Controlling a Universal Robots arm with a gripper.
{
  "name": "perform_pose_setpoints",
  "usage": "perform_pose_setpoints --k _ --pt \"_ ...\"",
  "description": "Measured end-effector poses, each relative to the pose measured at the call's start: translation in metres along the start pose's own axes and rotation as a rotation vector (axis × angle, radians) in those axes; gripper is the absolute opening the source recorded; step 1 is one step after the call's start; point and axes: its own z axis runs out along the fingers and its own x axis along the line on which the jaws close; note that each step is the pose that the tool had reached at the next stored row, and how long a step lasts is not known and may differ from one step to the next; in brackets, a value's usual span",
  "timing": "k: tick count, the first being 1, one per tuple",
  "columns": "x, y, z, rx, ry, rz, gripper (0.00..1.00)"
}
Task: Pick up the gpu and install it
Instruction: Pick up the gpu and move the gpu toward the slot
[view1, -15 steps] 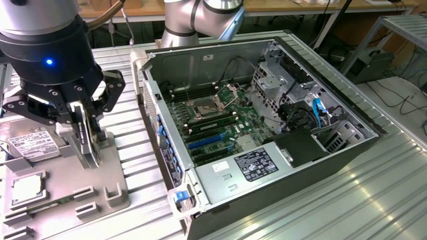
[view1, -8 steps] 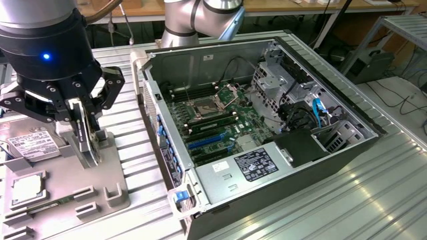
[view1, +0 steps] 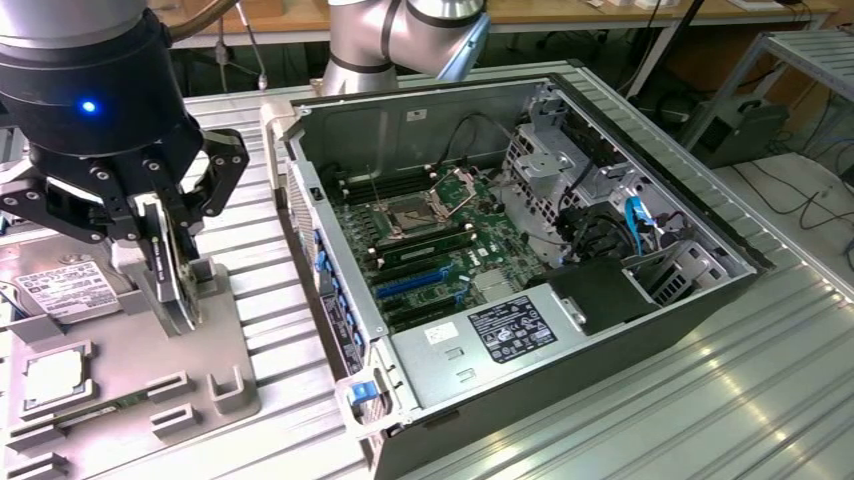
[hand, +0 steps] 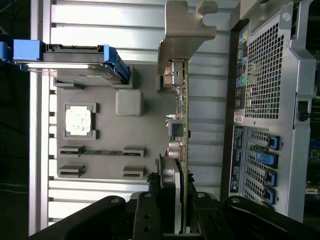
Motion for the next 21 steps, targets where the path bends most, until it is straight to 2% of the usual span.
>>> perform_pose_setpoints --k 9,21 --pt "0.0 -0.0016 -0.0049 0.0 0.0 0.0 0.28" --pt "0.0 -0.0023 -0.0225 0.0002 0.0001 0.0 0.28"
